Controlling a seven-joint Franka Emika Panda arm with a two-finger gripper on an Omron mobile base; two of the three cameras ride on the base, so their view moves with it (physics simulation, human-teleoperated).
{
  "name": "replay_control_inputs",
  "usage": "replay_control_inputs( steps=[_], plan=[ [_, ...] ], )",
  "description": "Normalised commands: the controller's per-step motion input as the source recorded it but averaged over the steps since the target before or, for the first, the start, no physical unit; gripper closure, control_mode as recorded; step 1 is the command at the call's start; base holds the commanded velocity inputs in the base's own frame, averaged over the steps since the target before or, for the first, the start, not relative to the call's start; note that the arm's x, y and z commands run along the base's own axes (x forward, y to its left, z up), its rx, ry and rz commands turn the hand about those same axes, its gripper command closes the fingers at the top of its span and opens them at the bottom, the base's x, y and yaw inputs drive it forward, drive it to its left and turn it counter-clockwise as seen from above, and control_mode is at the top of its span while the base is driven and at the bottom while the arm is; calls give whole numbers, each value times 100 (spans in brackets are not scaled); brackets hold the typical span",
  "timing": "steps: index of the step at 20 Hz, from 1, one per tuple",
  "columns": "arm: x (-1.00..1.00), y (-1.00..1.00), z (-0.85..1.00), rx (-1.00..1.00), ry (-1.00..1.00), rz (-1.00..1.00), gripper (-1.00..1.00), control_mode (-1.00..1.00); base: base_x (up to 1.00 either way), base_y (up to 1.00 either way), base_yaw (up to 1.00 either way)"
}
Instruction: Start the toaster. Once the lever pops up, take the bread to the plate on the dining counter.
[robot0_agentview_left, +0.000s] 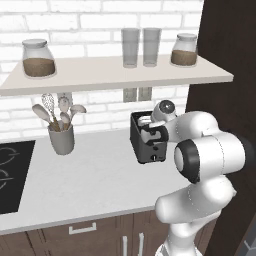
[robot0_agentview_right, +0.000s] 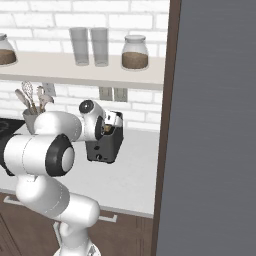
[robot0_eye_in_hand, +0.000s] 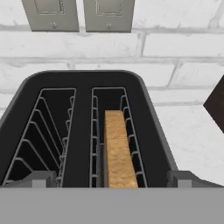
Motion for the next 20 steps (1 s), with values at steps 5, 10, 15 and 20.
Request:
replay_control_inputs(
  steps=[5, 10, 15, 20],
  plan=[
    [1, -11, -4, 0, 0, 0, 100, -100, 0, 0, 0],
    [0, -12, 0, 0, 0, 0, 100, -100, 0, 0, 0],
    [0, -5, 0, 0, 0, 0, 100, -100, 0, 0, 0],
    [0, -1, 5, 0, 0, 0, 100, -100, 0, 0, 0]
  ],
)
